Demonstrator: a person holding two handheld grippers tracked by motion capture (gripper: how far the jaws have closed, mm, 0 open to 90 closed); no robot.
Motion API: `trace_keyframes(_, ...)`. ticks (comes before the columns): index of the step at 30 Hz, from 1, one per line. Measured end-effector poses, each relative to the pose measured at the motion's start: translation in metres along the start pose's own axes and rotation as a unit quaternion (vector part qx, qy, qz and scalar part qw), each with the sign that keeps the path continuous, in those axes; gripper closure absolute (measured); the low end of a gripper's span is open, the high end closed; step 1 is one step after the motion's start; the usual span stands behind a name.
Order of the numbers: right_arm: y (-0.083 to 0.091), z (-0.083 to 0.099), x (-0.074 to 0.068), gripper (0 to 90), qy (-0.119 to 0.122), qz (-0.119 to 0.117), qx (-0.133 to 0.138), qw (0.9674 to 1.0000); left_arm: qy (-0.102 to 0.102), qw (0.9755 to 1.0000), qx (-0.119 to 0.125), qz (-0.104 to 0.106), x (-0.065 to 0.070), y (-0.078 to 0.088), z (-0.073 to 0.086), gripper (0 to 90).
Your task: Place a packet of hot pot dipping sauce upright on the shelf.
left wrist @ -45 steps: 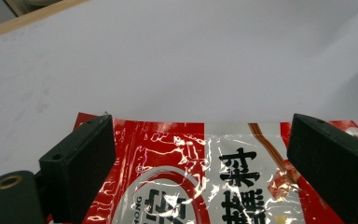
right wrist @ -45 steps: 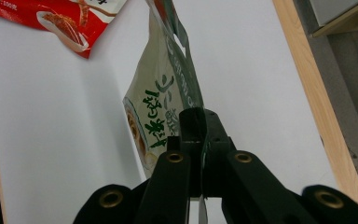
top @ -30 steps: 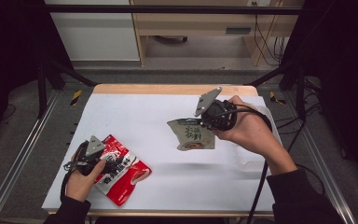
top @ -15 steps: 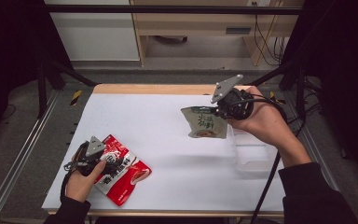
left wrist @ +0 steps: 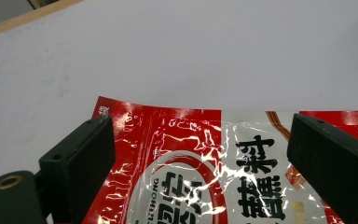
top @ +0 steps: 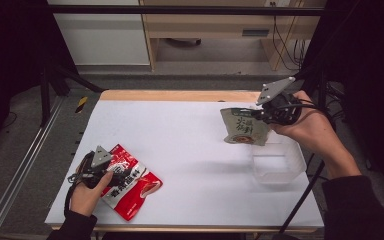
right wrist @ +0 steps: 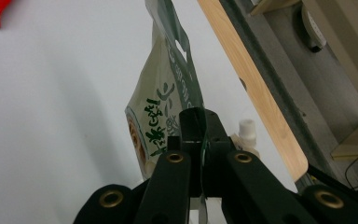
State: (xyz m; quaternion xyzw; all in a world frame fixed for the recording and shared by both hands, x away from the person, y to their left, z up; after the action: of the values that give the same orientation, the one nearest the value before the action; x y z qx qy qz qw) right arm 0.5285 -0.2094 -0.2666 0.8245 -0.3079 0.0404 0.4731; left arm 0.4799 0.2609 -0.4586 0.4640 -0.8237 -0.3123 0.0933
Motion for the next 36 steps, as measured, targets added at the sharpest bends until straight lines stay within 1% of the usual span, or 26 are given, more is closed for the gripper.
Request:
trace_keyframes(2,0.0,0.003,0.002,90.0,-0.003,0.002,0.0,1.0,0.0,1.0,0.0,0.0,0.0,0.0,0.0,7.8)
trace_keyframes(4,0.001,0.015,0.008,90.0,-0.012,0.009,0.0,0.9999,0.002,1.0,0.001,-0.003,-0.001,0.0,0.0,7.8)
trace_keyframes(6,0.001,0.018,0.01,90.0,-0.015,0.009,0.001,0.9998,0.005,1.0,0.002,-0.003,-0.002,0.001,0.001,7.8)
trace_keyframes(7,0.001,0.025,0.016,90.0,-0.019,0.012,-0.001,0.9998,0.005,1.0,0.002,-0.004,-0.003,0.001,0.001,7.8)
trace_keyframes(9,0.001,0.029,0.018,90.0,-0.019,0.013,-0.002,0.9997,0.007,1.0,0.001,-0.006,-0.004,0.002,0.001,7.8)
trace_keyframes(12,0.002,0.039,0.026,90.0,-0.03,0.026,-0.005,0.9992,0.009,0.9999,0.002,-0.005,-0.005,0.003,0.002,7.8)
trace_keyframes(13,0.002,0.048,0.031,90.0,-0.031,0.026,-0.001,0.9992,0.009,0.9999,0.0,-0.005,-0.005,0.002,0.003,7.8)
trace_keyframes(14,0.002,0.048,0.031,90.0,-0.031,0.026,-0.001,0.9992,0.009,0.9999,0.0,-0.005,-0.005,0.002,0.003,7.8)
trace_keyframes(15,0.002,0.057,0.035,90.0,-0.033,0.029,-0.002,0.999,0.01,0.9999,0.001,-0.004,-0.005,0.002,0.002,7.8)
trace_keyframes(16,0.002,0.057,0.035,90.0,-0.033,0.029,-0.002,0.999,0.01,0.9999,0.001,-0.004,-0.005,0.002,0.002,7.7)
trace_keyframes(17,0.0,0.064,0.04,90.0,-0.032,0.029,-0.001,0.999,0.009,0.9999,0.0,-0.005,-0.005,0.002,0.002,7.8)
trace_keyframes(18,0.0,0.064,0.04,90.0,-0.032,0.029,-0.001,0.999,0.009,1.0,0.001,-0.004,-0.004,0.001,0.002,7.8)
trace_keyframes(20,-0.003,0.072,0.047,90.0,-0.03,0.026,0.003,0.9992,0.005,1.0,-0.001,-0.003,-0.004,0.001,0.002,7.6)
trace_keyframes(22,-0.004,0.074,0.049,90.0,-0.032,0.026,0.004,0.9991,0.008,1.0,-0.001,-0.006,-0.004,0.001,0.002,7.6)
trace_keyframes(24,-0.007,0.077,0.054,90.0,-0.028,0.024,0.007,0.9993,0.01,0.9999,0.001,-0.006,-0.005,0.001,0.002,7.6)
trace_keyframes(26,-0.009,0.078,0.054,90.0,-0.03,0.022,0.009,0.9992,0.011,0.9999,0.0,-0.009,-0.005,0.001,0.003,7.6)
trace_keyframes(28,-0.011,0.081,0.058,90.0,-0.028,0.02,0.007,0.9994,0.01,0.9999,-0.002,-0.009,-0.005,0.001,0.002,7.6)
trace_keyframes(31,-0.014,0.084,0.06,90.0,-0.026,0.016,0.003,0.9995,0.009,0.9999,0.0,-0.009,-0.005,0.001,0.002,7.6)
trace_keyframes(32,-0.018,0.086,0.061,90.0,-0.026,0.012,0.003,0.9996,0.009,0.9999,0.0,-0.01,-0.005,0.001,0.002,7.6)
trace_keyframes(34,-0.019,0.087,0.062,90.0,-0.025,0.012,-0.001,0.9996,0.011,0.9999,0.0,-0.01,-0.005,0.001,0.002,7.6)
trace_keyframes(36,-0.024,0.091,0.065,90.0,-0.03,0.009,0.0,0.9995,0.011,0.9999,0.0,-0.011,-0.006,0.001,0.003,7.6)
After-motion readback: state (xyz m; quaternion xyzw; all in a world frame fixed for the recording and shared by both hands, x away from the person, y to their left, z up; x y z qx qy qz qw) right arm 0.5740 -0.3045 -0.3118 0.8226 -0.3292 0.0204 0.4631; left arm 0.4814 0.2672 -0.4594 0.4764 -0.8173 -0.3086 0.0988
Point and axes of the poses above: each handheld gripper's, and its own axes: y roughly backward along the jaws, z roughly out of its underside, x roughly to its right, the point moved 3 cm from there along -y, roughly forward along the jaws, and after that the axes turned 1 degree about -z, right-handed, at the moved point
